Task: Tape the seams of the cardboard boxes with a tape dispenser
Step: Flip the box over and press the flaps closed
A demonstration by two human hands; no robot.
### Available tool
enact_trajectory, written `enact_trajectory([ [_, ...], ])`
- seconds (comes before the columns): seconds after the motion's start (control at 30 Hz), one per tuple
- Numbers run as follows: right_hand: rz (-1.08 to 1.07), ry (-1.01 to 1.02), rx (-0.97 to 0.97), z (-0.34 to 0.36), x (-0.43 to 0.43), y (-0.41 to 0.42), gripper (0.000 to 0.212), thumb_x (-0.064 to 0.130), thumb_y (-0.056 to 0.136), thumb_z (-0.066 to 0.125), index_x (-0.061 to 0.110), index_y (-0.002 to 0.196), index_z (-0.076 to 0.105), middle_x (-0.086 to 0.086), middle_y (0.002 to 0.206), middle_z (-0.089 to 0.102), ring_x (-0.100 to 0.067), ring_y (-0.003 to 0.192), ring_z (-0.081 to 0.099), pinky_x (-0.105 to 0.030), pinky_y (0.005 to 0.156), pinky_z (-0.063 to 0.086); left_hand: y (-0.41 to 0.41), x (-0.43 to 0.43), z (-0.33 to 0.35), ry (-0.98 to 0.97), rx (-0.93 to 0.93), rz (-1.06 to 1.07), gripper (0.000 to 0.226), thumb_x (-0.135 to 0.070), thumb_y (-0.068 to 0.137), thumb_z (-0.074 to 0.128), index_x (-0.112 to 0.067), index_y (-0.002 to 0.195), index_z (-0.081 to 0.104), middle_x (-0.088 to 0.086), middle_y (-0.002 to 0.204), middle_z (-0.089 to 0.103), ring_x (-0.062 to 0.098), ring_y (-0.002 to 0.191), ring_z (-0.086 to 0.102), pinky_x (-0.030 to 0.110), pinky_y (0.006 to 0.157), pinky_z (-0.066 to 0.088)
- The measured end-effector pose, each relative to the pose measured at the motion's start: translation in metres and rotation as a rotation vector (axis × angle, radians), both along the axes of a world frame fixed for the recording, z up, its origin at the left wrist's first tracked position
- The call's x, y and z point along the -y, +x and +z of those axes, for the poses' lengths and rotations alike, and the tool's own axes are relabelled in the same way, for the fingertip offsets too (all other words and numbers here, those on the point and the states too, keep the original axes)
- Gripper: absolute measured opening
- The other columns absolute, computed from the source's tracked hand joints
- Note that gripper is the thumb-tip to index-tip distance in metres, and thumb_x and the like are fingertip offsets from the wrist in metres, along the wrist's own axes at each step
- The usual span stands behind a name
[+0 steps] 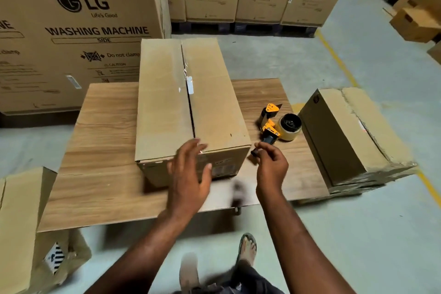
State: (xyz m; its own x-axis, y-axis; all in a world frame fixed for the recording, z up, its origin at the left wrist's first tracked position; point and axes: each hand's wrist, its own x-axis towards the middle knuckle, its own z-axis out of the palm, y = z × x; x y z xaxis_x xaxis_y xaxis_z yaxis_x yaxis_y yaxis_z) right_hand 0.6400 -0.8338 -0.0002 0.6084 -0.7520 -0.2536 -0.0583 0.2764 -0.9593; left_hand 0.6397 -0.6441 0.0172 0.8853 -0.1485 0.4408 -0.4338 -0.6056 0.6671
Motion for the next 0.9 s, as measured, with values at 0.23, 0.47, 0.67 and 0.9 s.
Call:
enact_trajectory([
  [0.23,0.134,0.430,-0.242,-0.022,0.096,0.029,0.012,-0.001,0.095,0.058,0.005,0.089,0.067,-0.012,0.086,0.069,-0.021,0.076,0.067,-0.026,0.065,0.052,0.011,0.146,-0.013,-0.047,-0.323,-0.430,0.050,-0.005,0.090,0.059,-0.019,0.137,0.050,-0.005,0.135,0.049,0.007,0.122,0.049,0.014,0.104,0.036],
  [0.47,0.160,0.552,-0.455,-0.069,0.157,0.058,0.009,0.009,0.095,0.061,0.002,0.091,0.058,-0.010,0.066,0.055,-0.017,0.040,0.045,-0.025,0.046,0.038,0.070,0.235,-0.070,0.288,-0.655,-0.288,0.059,-0.010,0.090,0.060,-0.010,0.146,0.042,0.010,0.144,0.043,0.028,0.132,0.044,0.035,0.108,0.037],
  [0.67,0.258,0.639,-0.422,-0.082,0.170,0.084,0.022,0.029,0.098,0.064,0.007,0.096,0.063,-0.007,0.059,0.063,-0.016,0.045,0.059,-0.026,0.053,0.045,0.088,0.258,-0.094,0.309,-0.772,-0.119,0.040,-0.022,0.088,0.063,-0.014,0.127,0.058,0.012,0.124,0.052,0.030,0.116,0.051,0.039,0.094,0.045],
  [0.9,0.302,0.472,-0.575,-0.126,0.180,0.087,0.066,0.065,0.057,0.074,0.012,0.097,0.076,-0.006,0.094,0.077,-0.027,0.082,0.073,-0.041,0.079,0.061,0.069,0.268,-0.099,0.189,-0.872,-0.181,0.027,-0.009,0.092,0.057,-0.011,0.113,0.074,0.008,0.112,0.066,0.018,0.095,0.059,0.011,0.071,0.038],
])
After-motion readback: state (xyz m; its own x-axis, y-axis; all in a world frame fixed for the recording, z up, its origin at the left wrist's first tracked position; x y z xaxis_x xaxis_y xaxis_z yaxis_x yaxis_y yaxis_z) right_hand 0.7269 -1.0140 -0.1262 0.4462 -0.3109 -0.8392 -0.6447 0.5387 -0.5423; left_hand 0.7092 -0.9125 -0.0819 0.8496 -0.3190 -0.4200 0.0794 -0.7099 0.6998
